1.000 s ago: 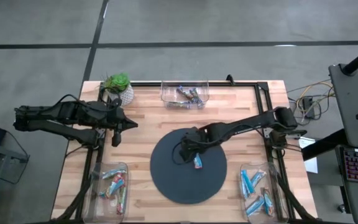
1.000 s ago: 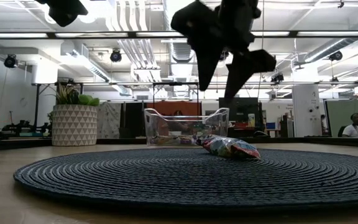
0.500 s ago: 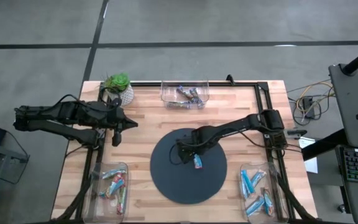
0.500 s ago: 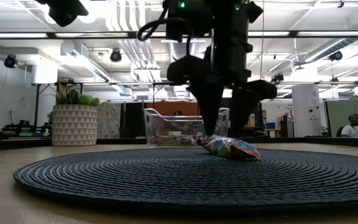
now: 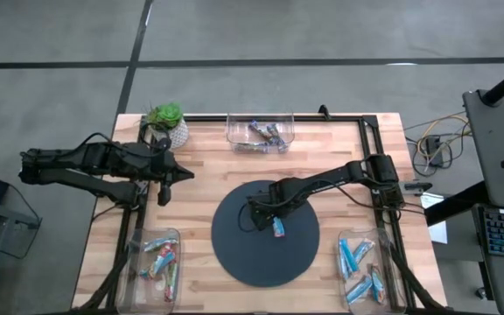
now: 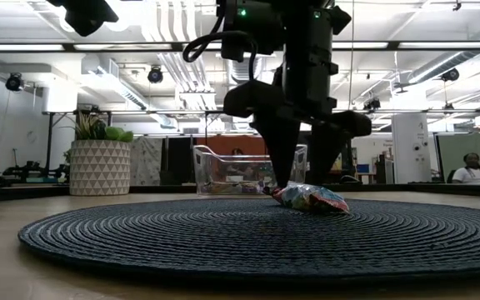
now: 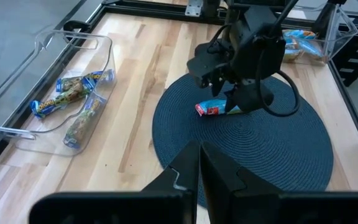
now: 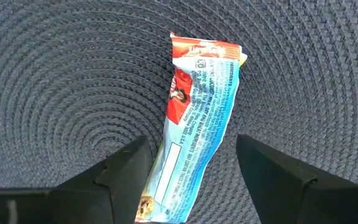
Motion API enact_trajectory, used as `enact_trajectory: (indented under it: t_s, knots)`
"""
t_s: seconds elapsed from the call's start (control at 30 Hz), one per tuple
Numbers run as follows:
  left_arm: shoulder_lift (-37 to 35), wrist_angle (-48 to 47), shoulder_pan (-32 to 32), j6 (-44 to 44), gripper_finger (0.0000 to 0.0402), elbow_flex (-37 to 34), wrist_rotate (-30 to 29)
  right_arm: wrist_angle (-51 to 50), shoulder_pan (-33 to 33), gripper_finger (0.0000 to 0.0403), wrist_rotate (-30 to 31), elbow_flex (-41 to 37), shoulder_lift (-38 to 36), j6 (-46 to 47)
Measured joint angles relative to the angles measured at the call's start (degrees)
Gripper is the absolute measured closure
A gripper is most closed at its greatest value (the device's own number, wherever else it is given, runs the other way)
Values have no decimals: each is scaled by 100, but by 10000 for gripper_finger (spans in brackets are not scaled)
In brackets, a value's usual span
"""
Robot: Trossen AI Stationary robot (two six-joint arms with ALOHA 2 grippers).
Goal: Pick and place Granola Bars by type
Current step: Put the red granola bar into the bottom left transparent bin
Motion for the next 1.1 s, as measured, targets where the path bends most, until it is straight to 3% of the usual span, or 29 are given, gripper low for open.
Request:
enact_trajectory:
  t_s: [1.1]
  knots:
    - [0,-7,0,0,402,0,0,741,0,170,63,-298,9,-114]
